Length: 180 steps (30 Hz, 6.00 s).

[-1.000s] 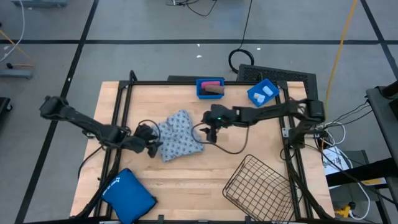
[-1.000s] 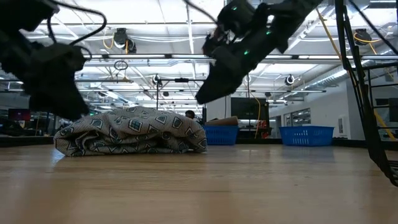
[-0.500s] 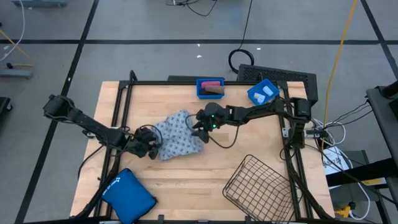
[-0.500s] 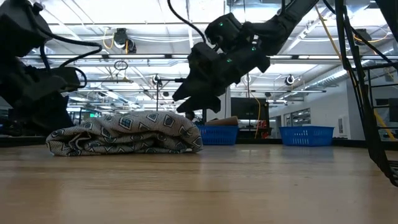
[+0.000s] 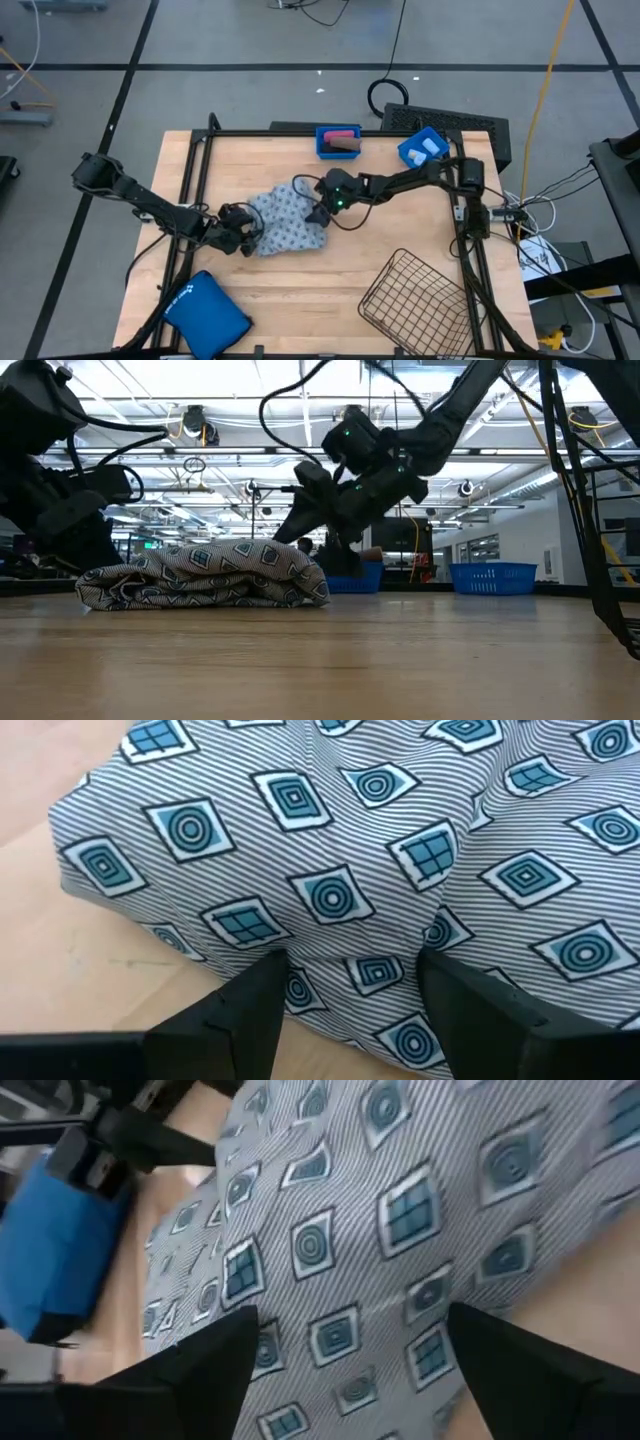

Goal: Pick & Place Medicine items
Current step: Put the blue patterned patient gown into the wire basket

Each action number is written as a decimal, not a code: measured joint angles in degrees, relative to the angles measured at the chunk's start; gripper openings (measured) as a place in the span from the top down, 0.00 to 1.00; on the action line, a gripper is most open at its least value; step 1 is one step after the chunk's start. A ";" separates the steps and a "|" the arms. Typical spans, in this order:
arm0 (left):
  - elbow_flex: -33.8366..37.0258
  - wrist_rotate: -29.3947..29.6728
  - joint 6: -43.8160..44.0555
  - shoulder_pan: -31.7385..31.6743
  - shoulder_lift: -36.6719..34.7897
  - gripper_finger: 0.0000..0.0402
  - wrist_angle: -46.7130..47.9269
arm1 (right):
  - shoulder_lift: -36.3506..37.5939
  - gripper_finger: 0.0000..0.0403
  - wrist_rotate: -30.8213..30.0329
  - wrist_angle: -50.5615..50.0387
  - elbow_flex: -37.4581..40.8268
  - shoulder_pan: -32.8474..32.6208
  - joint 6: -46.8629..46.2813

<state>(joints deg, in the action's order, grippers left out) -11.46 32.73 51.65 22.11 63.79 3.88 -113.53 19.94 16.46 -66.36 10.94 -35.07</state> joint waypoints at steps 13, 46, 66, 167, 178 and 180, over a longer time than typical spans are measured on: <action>0.09 4.72 -12.52 -2.25 0.03 0.43 -12.55 | -9.68 0.22 5.91 13.91 -3.32 -0.96 -7.65; -15.36 -6.55 21.16 -9.12 -20.42 0.52 37.48 | -11.11 0.22 5.57 11.52 -6.34 -0.70 1.30; 5.72 -6.70 45.98 -8.59 -19.41 0.22 6.42 | -11.11 0.22 5.84 12.00 -6.32 -0.92 5.82; 4.96 -30.43 -43.18 -20.17 -16.15 0.88 -62.07 | 6.46 0.17 -19.34 23.89 -4.91 -6.01 27.87; 4.83 -44.84 -46.79 -20.22 -16.26 0.88 -63.82 | 5.56 0.17 -4.65 21.71 -7.52 -2.98 27.34; 4.70 -46.74 -47.05 -20.24 -16.19 0.88 -63.78 | 5.57 0.17 -4.20 22.75 -7.52 -2.78 27.12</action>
<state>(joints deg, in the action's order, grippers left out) -6.76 -14.01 4.60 1.87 47.60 -59.90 -107.96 15.74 39.21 -73.89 8.16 -7.95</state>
